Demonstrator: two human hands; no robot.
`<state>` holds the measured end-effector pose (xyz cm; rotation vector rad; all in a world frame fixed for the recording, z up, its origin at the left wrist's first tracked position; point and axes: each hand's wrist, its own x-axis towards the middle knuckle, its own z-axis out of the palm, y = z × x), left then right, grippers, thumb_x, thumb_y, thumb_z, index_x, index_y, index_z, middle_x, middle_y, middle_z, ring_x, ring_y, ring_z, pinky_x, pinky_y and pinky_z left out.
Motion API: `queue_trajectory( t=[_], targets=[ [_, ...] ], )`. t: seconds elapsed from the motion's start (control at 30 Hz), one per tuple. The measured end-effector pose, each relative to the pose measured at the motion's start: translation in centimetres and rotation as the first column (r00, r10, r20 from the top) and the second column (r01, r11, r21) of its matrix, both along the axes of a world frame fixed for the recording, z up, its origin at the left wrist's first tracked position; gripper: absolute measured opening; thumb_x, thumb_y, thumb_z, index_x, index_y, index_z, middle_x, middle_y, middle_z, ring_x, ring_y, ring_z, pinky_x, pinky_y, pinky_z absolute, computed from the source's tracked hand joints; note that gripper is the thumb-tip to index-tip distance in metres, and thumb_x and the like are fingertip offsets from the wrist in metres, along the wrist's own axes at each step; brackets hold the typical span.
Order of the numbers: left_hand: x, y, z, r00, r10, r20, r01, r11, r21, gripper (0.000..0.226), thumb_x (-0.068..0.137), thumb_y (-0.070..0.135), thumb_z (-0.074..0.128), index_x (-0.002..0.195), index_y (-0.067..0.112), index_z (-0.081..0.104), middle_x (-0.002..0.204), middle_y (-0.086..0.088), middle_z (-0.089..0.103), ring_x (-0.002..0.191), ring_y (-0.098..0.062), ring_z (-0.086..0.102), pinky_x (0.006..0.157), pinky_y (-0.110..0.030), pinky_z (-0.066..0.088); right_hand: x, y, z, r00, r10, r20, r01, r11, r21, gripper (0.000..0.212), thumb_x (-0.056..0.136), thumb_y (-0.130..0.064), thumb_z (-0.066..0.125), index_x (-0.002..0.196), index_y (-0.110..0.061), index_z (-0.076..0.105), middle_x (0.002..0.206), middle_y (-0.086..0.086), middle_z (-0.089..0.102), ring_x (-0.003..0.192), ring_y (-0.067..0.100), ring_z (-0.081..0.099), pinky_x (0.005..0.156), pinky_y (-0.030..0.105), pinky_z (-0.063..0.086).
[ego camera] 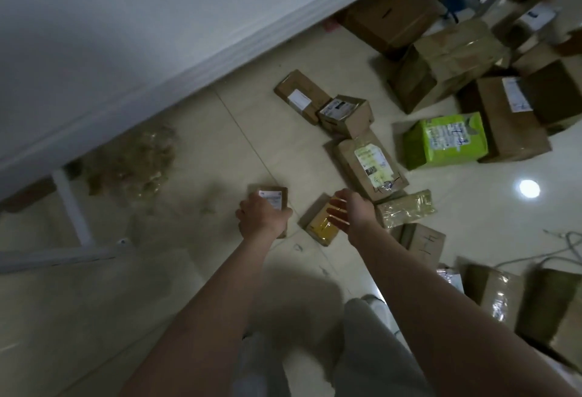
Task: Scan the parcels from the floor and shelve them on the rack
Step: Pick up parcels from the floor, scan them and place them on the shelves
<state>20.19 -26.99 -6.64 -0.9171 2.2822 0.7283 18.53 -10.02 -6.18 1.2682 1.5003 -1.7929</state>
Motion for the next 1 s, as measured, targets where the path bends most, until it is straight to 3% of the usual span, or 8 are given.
queue_trajectory(
  t=[0.2, 0.33, 0.43, 0.53, 0.7, 0.83, 0.9, 1.0],
  targets=[
    [-0.1, 1.5, -12.0, 0.992, 0.118, 0.052, -0.113, 0.990, -0.083, 0.110, 0.067, 0.054, 0.084, 0.149, 0.009, 0.026, 0.147, -0.017, 0.035, 0.135, -0.037, 0.035, 0.109, -0.048, 0.038, -2.5, -1.0, -8.9, 0.993, 0.116, -0.027, -0.118, 0.991, -0.059, 0.022, 0.094, -0.018, 0.058, 0.109, -0.004, 0.066, 0.104, 0.014, 0.069, 0.085, 0.028, 0.067, 0.067, 0.031, 0.056],
    [0.5, 1.7, -19.4, 0.974, 0.178, 0.141, -0.167, 0.982, -0.087, 0.135, 0.067, 0.050, 0.087, 0.157, 0.007, -0.003, 0.162, -0.024, 0.009, 0.149, -0.047, 0.011, 0.114, -0.069, 0.019, -3.3, -0.9, -13.6, 0.970, 0.240, -0.035, -0.243, 0.966, -0.093, 0.025, 0.094, -0.021, 0.059, 0.112, -0.005, 0.065, 0.108, 0.014, 0.070, 0.087, 0.028, 0.068, 0.067, 0.031, 0.056],
    [1.7, 1.7, -22.3, 0.976, 0.208, 0.066, -0.200, 0.973, -0.114, 0.131, 0.076, 0.052, 0.080, 0.155, 0.001, -0.010, 0.158, -0.026, 0.015, 0.143, -0.046, 0.022, 0.108, -0.064, 0.036, -3.8, -0.2, -15.0, 0.961, 0.275, -0.040, -0.278, 0.957, -0.089, 0.017, 0.092, -0.021, 0.061, 0.102, -0.007, 0.065, 0.104, 0.014, 0.071, 0.085, 0.028, 0.067, 0.082, 0.040, 0.058],
    [1.6, 2.7, -22.4, 0.983, 0.171, -0.070, -0.179, 0.974, -0.136, 0.119, 0.077, 0.051, 0.081, 0.153, -0.001, 0.006, 0.148, -0.023, 0.029, 0.134, -0.043, 0.032, 0.093, -0.050, 0.049, -4.2, 1.2, -15.1, 0.971, 0.234, -0.046, -0.238, 0.966, -0.106, 0.015, 0.092, -0.019, 0.060, 0.101, -0.008, 0.064, 0.103, 0.015, 0.071, 0.082, 0.026, 0.067, 0.087, 0.042, 0.056],
    [-0.4, 7.2, -12.9, 0.978, 0.026, -0.208, -0.045, 0.995, -0.087, 0.103, 0.070, 0.045, 0.084, 0.143, 0.001, 0.027, 0.140, -0.016, 0.037, 0.128, -0.036, 0.035, 0.086, -0.044, 0.050, -2.3, 4.2, -9.7, 0.999, -0.014, -0.051, 0.010, 0.997, -0.079, 0.014, 0.090, -0.021, 0.063, 0.099, -0.010, 0.064, 0.100, 0.011, 0.066, 0.082, 0.024, 0.064, 0.068, 0.033, 0.055],
    [-1.8, 11.7, -0.5, 0.929, -0.089, -0.359, 0.083, 0.996, -0.031, 0.103, 0.053, 0.054, 0.087, 0.130, 0.006, 0.039, 0.126, -0.009, 0.046, 0.119, -0.033, 0.040, 0.087, -0.041, 0.049, -1.1, 7.3, -0.2, 0.982, -0.159, -0.102, 0.153, 0.986, -0.068, 0.032, 0.082, -0.034, 0.072, 0.104, -0.013, 0.062, 0.096, 0.006, 0.059, 0.072, 0.017, 0.057, 0.053, 0.024, 0.049],
    [-1.9, 14.0, 5.7, 0.877, -0.159, -0.453, 0.179, 0.984, 0.000, 0.103, 0.048, 0.050, 0.087, 0.130, 0.006, 0.043, 0.124, -0.009, 0.049, 0.115, -0.032, 0.041, 0.093, -0.039, 0.043, -0.7, 9.0, 5.8, 0.966, -0.212, -0.147, 0.199, 0.975, -0.102, 0.023, 0.089, -0.032, 0.068, 0.103, -0.015, 0.063, 0.089, 0.004, 0.061, 0.071, 0.015, 0.059, 0.060, 0.024, 0.049],
    [-2.0, 17.4, 15.7, 0.776, -0.242, -0.582, 0.315, 0.949, 0.026, 0.101, 0.048, 0.045, 0.086, 0.132, 0.008, 0.044, 0.123, -0.009, 0.051, 0.113, -0.031, 0.043, 0.095, -0.035, 0.038, 0.0, 12.4, 15.8, 0.946, -0.227, -0.233, 0.199, 0.970, -0.139, 0.033, 0.091, -0.034, 0.064, 0.116, -0.013, 0.070, 0.101, 0.005, 0.071, 0.087, 0.017, 0.067, 0.073, 0.025, 0.053]
  ],
)
